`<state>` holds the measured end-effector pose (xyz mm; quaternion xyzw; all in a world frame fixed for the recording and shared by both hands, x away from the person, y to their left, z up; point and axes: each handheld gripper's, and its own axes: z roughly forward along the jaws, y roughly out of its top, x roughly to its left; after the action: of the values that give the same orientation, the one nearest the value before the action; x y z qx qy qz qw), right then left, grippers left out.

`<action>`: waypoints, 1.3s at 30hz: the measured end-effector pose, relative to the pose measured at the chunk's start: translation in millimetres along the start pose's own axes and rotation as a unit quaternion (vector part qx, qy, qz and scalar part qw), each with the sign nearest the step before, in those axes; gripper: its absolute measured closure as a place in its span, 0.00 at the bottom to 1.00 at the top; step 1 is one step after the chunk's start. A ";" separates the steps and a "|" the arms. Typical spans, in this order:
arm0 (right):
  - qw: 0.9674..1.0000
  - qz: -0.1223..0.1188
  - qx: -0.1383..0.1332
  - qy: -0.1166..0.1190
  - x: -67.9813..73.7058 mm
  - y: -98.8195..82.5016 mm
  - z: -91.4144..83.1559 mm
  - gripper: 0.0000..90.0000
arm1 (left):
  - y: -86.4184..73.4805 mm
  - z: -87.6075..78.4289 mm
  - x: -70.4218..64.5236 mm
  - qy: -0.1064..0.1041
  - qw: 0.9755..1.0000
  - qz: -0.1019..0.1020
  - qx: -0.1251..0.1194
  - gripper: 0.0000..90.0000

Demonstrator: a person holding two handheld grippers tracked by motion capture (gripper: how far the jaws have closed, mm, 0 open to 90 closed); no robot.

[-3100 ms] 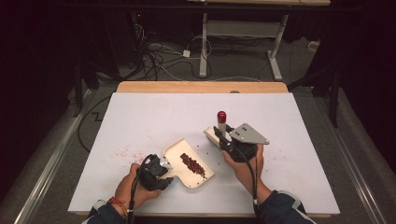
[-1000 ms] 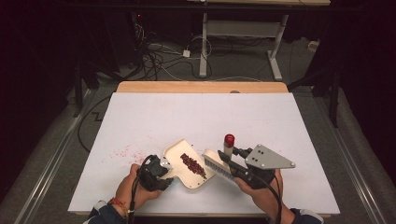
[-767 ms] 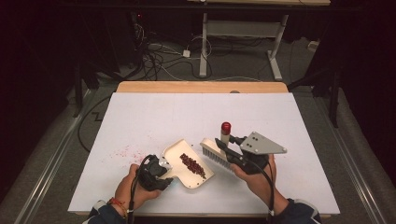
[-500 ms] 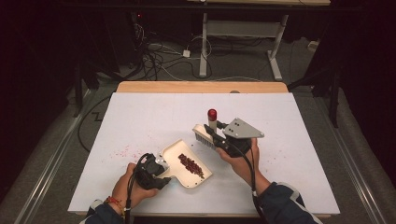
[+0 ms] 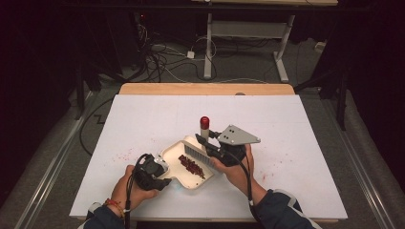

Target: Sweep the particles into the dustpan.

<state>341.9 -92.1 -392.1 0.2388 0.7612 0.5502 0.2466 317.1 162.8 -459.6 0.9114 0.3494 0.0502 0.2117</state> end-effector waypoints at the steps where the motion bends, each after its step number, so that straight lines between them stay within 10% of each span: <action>1: 1.000 0.000 0.000 0.000 0.0 0.0 0.0 0.78 | 0.7 -0.1 0.4 0.002 1.000 -0.001 -0.001 0.71; 14: 0.999 -0.027 -0.005 -0.031 -7.0 -4.1 -5.2 0.78 | 0.2 0.8 6.2 0.008 1.000 -0.014 -0.006 0.71; 30: 0.998 -0.053 -0.008 0.018 32.2 -6.5 10.4 0.78 | 1.8 3.8 6.9 0.018 0.999 -0.023 -0.013 0.71; 39: 0.999 -0.041 -0.007 0.025 30.1 -2.7 5.4 0.78 | 1.4 5.8 11.2 0.025 0.999 -0.031 -0.018 0.71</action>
<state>322.1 -69.8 -399.6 0.1919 0.7726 0.5504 0.2517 327.8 167.2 -464.9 0.8947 0.3814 0.0725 0.2207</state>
